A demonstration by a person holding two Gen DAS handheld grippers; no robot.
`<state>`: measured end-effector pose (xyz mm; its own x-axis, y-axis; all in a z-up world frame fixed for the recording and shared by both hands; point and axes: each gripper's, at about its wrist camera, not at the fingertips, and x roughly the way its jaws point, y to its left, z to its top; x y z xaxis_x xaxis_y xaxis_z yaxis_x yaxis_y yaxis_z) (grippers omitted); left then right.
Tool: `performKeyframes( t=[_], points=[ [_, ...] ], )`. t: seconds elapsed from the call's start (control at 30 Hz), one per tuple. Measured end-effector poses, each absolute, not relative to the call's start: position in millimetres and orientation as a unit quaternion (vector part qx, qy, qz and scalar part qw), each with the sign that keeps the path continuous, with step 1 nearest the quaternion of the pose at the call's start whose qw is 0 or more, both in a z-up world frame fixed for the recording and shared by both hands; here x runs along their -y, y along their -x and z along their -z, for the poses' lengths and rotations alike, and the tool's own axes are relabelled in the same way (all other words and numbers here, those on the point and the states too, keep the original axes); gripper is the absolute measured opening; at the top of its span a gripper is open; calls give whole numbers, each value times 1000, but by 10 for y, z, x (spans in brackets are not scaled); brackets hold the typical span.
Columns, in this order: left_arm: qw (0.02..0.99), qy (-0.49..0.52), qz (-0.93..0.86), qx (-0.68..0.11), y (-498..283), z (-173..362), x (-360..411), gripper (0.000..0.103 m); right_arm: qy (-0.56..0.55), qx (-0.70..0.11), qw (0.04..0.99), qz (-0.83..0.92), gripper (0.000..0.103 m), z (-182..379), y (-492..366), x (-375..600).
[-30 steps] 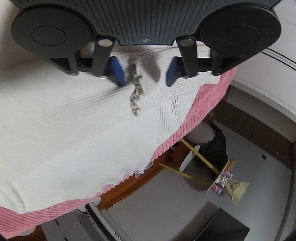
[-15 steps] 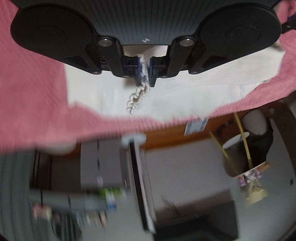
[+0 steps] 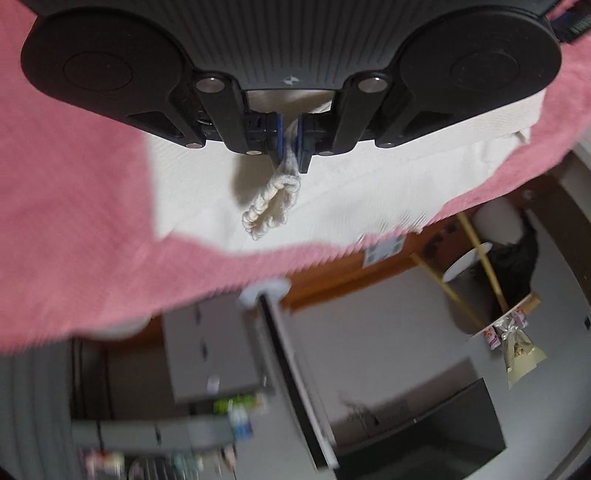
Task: Fold small clothes
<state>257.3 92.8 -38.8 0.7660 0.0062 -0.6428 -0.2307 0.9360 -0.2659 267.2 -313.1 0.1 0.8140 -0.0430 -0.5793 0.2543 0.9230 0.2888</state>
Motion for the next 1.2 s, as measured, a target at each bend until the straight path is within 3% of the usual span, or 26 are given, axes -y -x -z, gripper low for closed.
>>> performKeyframes(
  t=[0.5,0.53,0.6,0.67,0.83,1.0,1.2],
  points=[
    [925,161,-63,-340,-2582,411,-922,82,-159,-343,918,122,7,313,-2645,3381],
    [924,162,-63,-339,-2579,412,-925,82,-158,-339,918,129,10,258,-2623,3371],
    [924,166,-62,-340,-2579,410,-927,82,-148,-327,922,146,38,166,-2546,3345],
    [923,170,-61,-340,-2575,410,-934,82,-141,-305,928,163,46,79,-2439,3330],
    [924,169,-58,-339,-2570,396,-915,82,-110,-268,944,158,41,-50,-2340,3230],
    [925,166,-57,-338,-2565,398,-904,83,-92,-299,942,119,16,113,-2515,3100],
    [926,157,-58,-339,-2578,409,-882,84,-59,-317,939,119,12,357,-2573,3040]
  ],
)
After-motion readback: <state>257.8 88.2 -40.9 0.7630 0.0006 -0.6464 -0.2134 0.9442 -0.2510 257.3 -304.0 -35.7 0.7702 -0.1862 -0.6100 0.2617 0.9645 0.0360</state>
